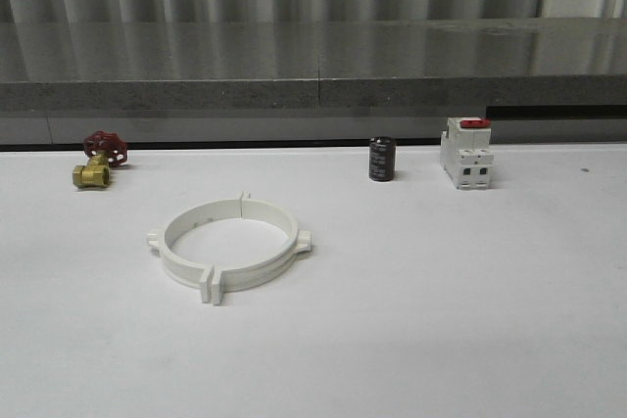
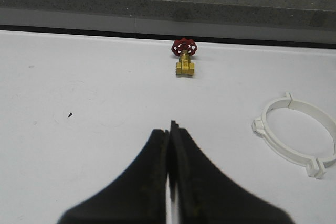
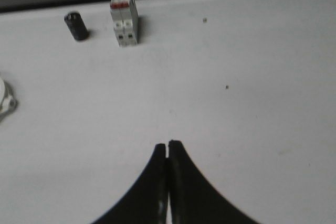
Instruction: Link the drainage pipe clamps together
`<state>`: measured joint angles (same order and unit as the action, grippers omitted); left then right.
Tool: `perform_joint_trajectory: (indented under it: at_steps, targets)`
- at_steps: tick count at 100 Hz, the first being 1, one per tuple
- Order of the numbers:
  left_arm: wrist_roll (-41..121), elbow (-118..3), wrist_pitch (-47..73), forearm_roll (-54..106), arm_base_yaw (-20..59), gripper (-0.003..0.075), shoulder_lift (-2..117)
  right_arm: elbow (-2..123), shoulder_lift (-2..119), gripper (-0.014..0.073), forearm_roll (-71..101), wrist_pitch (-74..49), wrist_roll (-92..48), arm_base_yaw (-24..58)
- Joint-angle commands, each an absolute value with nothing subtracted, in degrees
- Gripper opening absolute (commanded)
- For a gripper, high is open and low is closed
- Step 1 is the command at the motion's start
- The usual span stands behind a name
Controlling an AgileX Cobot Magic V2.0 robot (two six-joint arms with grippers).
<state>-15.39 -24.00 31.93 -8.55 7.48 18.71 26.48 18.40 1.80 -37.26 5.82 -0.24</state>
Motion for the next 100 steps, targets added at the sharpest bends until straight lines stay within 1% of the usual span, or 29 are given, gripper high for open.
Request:
perform_joint_trajectory:
  at_steps: [1, 18, 38, 51, 59, 100]
  targets:
    - [-15.52, -25.54, 27.57, -8.71, 7.44, -0.0020, 19.02, 23.11, 15.76, -0.0067, 1.41, -23.79, 5.36, -0.41]
    - [-15.52, -25.54, 27.57, -8.71, 7.44, -0.0020, 19.02, 12.14, 8.53, -0.0067, 1.41, -12.30, 5.36, -0.41]
    - [-15.52, -25.54, 27.57, -8.71, 7.44, -0.0020, 19.02, 3.83, 1.71, -0.0067, 1.16, -6.64, 5.36, -0.41]
    - [-15.52, -25.54, 27.57, -8.71, 7.44, -0.0020, 19.02, 1.11, -1.82, -0.0067, 1.16, -5.63, 5.36, -0.41]
    - [-15.52, -25.54, 27.57, -8.71, 7.44, -0.0020, 19.02, -0.59, -1.71, -0.0067, 1.08, -3.68, 5.36, -0.41]
    - [-15.52, -25.54, 27.57, -8.71, 7.44, -0.0020, 19.02, -0.51, -1.71, -0.0067, -3.32, -2.12, 5.36, 1.72]
